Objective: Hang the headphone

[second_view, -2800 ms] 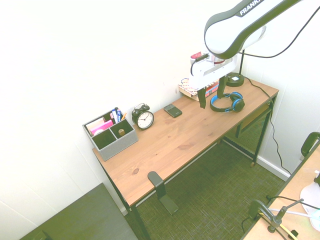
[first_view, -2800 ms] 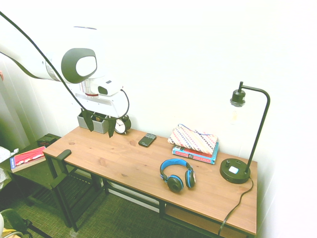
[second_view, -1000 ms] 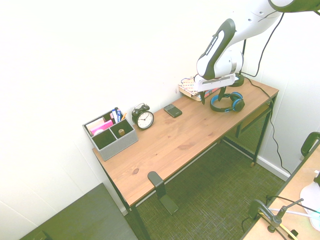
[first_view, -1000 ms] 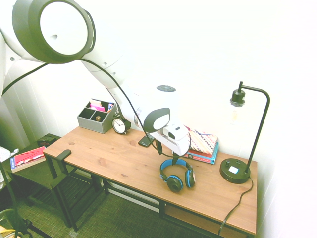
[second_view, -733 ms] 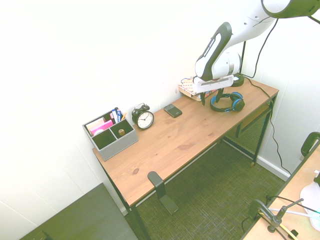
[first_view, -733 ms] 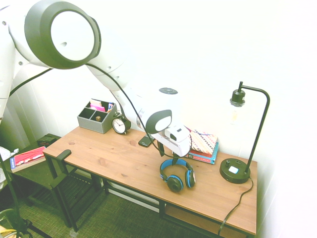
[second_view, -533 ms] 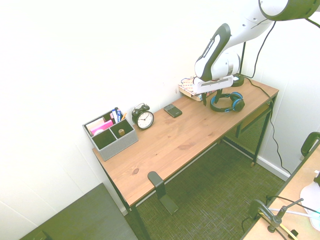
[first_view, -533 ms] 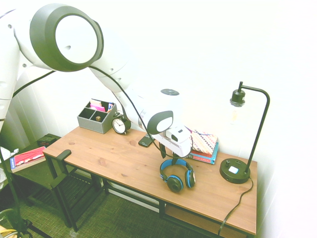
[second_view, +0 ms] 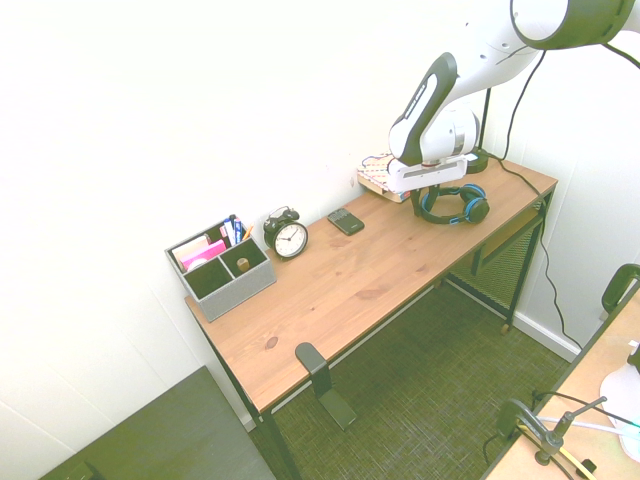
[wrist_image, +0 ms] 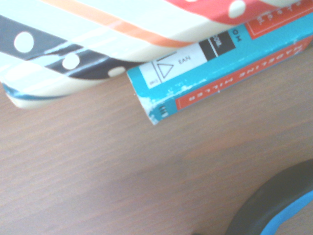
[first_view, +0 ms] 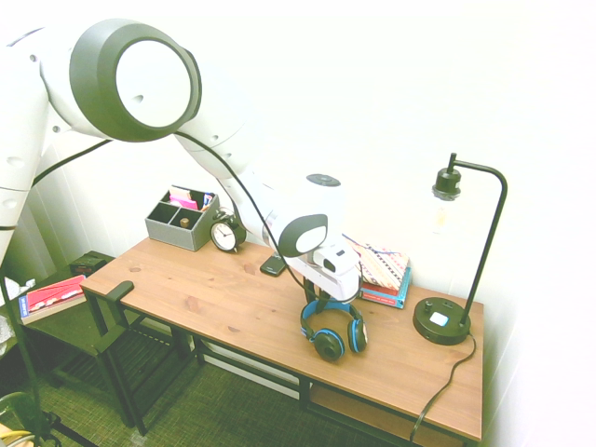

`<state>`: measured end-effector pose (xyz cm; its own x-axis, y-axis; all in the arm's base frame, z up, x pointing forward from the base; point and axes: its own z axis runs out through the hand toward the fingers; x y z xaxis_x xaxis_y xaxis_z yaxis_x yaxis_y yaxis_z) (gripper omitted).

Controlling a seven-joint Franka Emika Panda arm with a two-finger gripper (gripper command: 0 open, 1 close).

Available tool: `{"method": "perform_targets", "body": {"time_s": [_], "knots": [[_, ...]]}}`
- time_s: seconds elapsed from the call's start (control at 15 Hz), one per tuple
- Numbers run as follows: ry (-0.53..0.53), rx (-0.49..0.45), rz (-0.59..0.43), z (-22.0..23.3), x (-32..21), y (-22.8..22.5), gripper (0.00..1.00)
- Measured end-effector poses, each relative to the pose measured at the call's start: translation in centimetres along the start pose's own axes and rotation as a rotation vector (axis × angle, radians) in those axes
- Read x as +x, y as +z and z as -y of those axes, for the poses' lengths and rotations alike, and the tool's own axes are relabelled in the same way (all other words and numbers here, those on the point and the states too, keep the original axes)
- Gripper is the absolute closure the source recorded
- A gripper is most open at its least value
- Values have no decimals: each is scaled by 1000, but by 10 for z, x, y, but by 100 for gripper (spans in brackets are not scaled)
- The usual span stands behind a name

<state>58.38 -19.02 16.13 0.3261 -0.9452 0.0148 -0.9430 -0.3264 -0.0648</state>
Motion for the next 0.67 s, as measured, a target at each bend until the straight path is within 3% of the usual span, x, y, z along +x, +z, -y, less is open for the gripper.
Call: {"method": "perform_targets", "body": {"time_s": [0.33, 0.67], "knots": [[11, 16, 5, -4, 0, -10, 100], [-45, 24, -3, -48, -36, -73, 100]]}}
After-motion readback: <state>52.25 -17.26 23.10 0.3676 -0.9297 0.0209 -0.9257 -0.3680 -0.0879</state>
